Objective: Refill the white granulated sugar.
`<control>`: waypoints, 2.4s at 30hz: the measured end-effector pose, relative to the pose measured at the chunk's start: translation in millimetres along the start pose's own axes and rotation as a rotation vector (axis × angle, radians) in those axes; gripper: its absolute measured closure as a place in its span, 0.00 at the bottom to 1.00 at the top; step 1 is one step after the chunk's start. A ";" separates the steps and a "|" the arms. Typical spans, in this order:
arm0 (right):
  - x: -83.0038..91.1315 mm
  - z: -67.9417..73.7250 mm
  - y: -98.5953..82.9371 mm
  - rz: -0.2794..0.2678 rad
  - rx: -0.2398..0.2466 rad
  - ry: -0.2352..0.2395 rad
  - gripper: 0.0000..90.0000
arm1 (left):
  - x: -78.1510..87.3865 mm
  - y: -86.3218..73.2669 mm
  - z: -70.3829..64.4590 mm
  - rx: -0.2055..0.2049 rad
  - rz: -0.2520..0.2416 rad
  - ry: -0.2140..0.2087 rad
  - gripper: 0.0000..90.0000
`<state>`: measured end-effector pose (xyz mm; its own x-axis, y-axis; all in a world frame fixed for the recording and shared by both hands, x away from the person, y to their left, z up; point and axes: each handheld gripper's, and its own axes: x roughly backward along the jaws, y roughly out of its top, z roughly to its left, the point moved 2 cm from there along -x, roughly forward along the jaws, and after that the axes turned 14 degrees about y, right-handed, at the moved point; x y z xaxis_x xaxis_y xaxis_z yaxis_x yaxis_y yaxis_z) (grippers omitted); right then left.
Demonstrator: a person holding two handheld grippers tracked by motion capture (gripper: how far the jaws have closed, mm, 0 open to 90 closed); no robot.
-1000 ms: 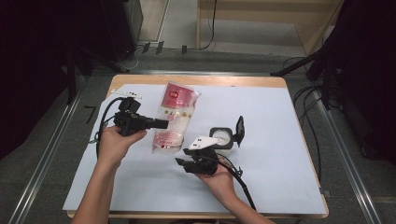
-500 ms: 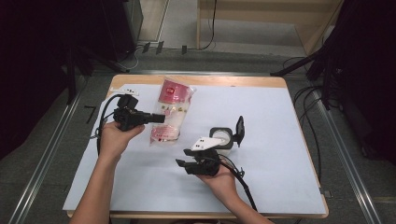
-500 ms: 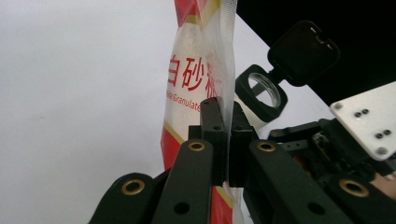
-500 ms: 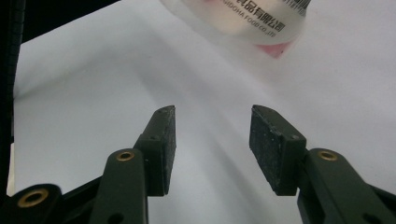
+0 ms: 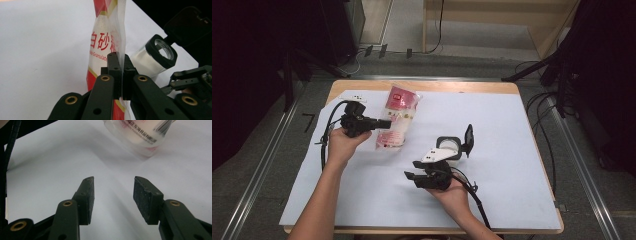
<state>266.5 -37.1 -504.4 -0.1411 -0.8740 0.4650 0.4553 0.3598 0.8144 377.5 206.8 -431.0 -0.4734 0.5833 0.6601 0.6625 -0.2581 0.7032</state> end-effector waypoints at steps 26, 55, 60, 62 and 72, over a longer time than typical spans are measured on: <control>16.5 2.9 1.6 -0.010 -0.002 0.048 0.58 | 11.1 -25.7 3.7 -0.013 -0.016 -0.068 1.00; 11.4 -2.6 4.2 0.040 0.026 0.066 0.58 | 31.4 -65.1 10.9 -0.031 0.030 -0.095 0.95; 9.8 -3.2 5.8 0.045 0.033 0.062 0.58 | 33.5 -69.5 13.2 -0.014 0.031 -0.096 0.93; 9.2 -3.7 6.4 0.045 0.035 0.065 0.58 | 34.0 -70.6 13.7 -0.007 0.036 -0.102 0.91; 6.9 -5.5 9.2 0.051 0.035 0.063 0.58 | 36.3 -75.5 14.3 0.009 0.044 -0.104 0.83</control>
<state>274.6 -41.6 -495.5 -0.0626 -0.8728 0.4841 0.4294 0.4143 0.8025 318.6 258.6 -463.8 -0.3813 0.6486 0.6587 0.6868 -0.2782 0.6715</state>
